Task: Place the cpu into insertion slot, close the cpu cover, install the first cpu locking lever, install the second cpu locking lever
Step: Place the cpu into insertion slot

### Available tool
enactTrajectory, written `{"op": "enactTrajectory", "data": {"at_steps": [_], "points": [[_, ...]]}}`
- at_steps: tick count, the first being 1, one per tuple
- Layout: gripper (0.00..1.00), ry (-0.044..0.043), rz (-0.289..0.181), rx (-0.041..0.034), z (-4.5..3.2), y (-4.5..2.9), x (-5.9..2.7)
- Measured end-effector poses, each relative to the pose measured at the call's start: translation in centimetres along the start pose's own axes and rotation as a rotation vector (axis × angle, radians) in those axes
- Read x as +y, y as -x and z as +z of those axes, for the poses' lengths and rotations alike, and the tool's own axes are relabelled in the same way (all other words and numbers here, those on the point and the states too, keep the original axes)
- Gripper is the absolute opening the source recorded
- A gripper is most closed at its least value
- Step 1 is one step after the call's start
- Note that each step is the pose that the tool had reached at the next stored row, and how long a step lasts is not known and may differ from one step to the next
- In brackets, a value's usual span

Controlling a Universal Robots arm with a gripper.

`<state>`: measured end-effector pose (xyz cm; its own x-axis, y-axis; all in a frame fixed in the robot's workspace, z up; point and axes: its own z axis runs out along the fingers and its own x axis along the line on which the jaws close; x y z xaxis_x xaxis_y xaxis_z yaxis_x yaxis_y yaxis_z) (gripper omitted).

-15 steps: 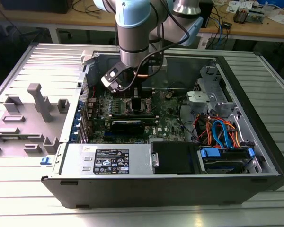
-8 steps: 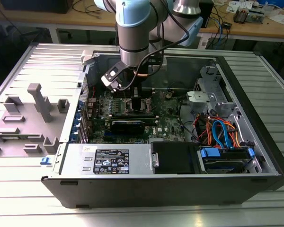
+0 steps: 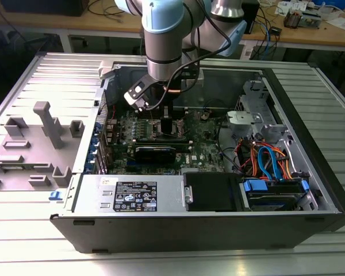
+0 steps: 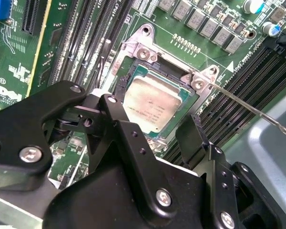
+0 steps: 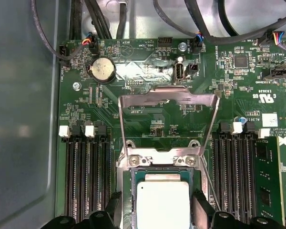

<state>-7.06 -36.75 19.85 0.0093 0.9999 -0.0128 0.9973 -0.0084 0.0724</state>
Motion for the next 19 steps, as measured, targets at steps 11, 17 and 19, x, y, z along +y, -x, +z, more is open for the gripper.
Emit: {"op": "enactTrajectory", "data": {"at_steps": [11,17,19], "points": [[0.69,-0.0002,0.000,-0.0081,-0.67,0.00,0.07],[0.69,-0.0133,0.007,-0.0087,-0.81,0.00,0.40],[0.69,-0.0248,0.009,-0.0091,-0.82,0.00,0.49]]}}
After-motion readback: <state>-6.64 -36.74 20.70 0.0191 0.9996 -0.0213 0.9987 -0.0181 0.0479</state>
